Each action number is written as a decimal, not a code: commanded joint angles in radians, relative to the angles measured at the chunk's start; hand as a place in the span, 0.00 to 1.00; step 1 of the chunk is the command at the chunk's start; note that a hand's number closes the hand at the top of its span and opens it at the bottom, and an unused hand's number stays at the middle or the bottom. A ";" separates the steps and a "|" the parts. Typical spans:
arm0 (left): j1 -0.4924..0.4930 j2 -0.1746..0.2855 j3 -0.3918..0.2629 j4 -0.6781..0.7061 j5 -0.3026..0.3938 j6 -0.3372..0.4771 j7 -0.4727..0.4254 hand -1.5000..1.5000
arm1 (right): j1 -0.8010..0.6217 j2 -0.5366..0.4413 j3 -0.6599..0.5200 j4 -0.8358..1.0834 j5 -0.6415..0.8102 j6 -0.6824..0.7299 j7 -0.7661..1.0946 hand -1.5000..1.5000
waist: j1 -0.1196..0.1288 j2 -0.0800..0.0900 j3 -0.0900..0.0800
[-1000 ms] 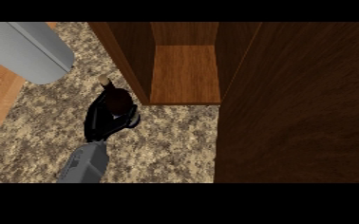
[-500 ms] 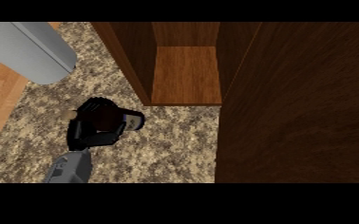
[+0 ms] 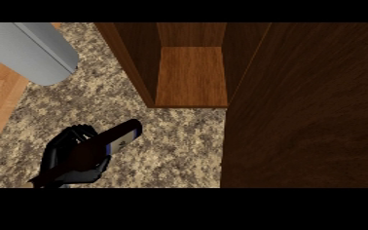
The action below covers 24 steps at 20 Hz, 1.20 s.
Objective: Pick up the wine, place it into the cabinet and close the cabinet
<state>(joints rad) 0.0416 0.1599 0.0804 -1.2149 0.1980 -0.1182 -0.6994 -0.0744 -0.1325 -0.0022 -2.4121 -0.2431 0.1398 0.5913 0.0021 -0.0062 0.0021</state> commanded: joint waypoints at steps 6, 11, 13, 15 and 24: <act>0.116 -0.023 -0.050 -0.347 0.067 -0.014 0.179 1.00 | 0.009 0.002 -0.029 -0.123 -0.075 -0.011 0.058 0.00 | 0.000 0.002 -0.001; 0.156 -0.031 -0.101 -0.515 0.101 -0.009 0.336 1.00 | 0.057 -0.005 -0.043 -0.141 -0.100 0.016 0.043 0.00 | -0.003 0.002 -0.001; 0.094 -0.030 -0.127 -0.584 0.060 0.054 0.427 1.00 | 0.000 -0.017 -0.056 -0.125 -0.114 -0.004 0.083 0.00 | -0.005 0.003 -0.002; 0.048 -0.086 -0.184 -0.619 -0.008 0.153 0.495 1.00 | 0.074 0.028 0.012 -0.143 -0.047 0.005 0.033 0.00 | -0.010 0.003 -0.001; -0.020 -0.158 -0.340 -0.691 -0.071 0.215 0.628 1.00 | 0.079 0.025 0.023 -0.164 -0.035 -0.010 0.041 0.00 | -0.012 0.004 -0.002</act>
<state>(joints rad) 0.0646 0.0286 -0.2118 -1.8892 0.1347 0.0672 -0.1067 -0.0756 -0.1133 0.0248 -2.4148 -0.2411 0.1323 0.6022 -0.0059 -0.0028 0.0002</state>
